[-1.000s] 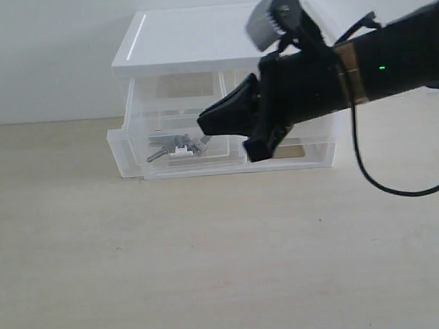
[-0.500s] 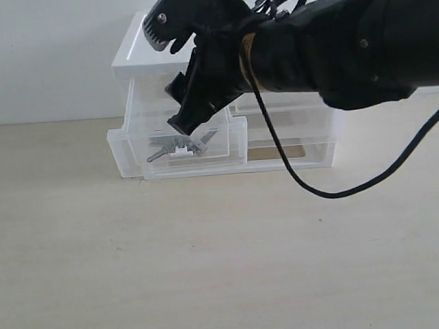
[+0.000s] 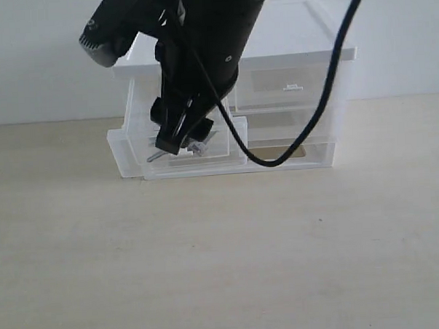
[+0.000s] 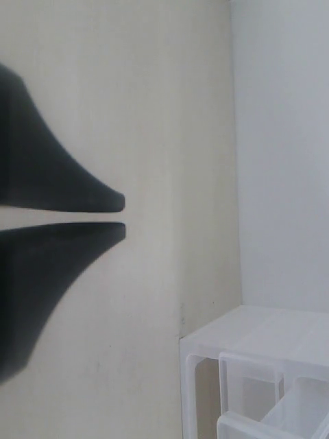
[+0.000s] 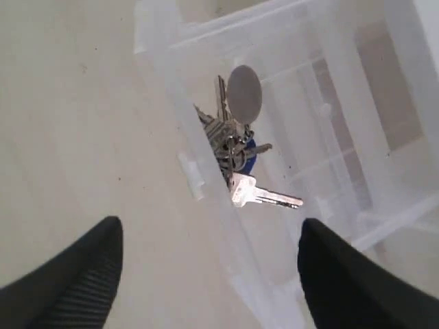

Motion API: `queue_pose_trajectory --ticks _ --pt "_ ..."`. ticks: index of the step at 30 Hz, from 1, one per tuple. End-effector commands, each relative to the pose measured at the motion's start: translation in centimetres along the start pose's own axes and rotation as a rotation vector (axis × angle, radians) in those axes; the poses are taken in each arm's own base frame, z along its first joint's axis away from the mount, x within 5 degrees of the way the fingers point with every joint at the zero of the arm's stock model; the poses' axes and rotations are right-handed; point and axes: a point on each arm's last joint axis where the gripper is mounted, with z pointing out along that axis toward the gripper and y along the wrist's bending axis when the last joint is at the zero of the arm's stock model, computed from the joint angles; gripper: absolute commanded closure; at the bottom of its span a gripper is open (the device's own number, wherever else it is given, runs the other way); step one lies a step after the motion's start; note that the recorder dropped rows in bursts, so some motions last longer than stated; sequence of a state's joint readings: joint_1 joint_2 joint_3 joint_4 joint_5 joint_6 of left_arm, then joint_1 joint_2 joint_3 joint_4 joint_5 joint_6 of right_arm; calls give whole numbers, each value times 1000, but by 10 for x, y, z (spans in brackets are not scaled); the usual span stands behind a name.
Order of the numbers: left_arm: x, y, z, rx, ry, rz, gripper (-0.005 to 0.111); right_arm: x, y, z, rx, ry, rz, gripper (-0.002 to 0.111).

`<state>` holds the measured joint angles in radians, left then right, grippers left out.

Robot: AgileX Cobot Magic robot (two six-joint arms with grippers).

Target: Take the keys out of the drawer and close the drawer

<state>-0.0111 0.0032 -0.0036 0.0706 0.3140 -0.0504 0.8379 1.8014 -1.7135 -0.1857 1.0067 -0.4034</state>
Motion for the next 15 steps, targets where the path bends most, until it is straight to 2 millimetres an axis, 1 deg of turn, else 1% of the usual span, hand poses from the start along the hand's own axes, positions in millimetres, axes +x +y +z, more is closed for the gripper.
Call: queue_pose_trajectory --ticks 1,2,4,13,14,15 --pt "1 0 0 -2 2 -12 102 -10 -3 28 20 -4 -65 43" --pt "1 0 0 -2 2 -12 102 -11 -4 33 40 -6 -75 44" --pt "1 0 0 -2 2 -12 102 -13 -7 47 94 -10 -105 48" --pt "1 0 0 -2 2 -12 102 -11 -7 59 115 25 -138 49" --pt "1 0 0 -2 2 -12 102 -10 -7 60 113 28 -139 51" --pt "1 0 0 -2 2 -12 102 -10 -6 63 108 33 -139 60"
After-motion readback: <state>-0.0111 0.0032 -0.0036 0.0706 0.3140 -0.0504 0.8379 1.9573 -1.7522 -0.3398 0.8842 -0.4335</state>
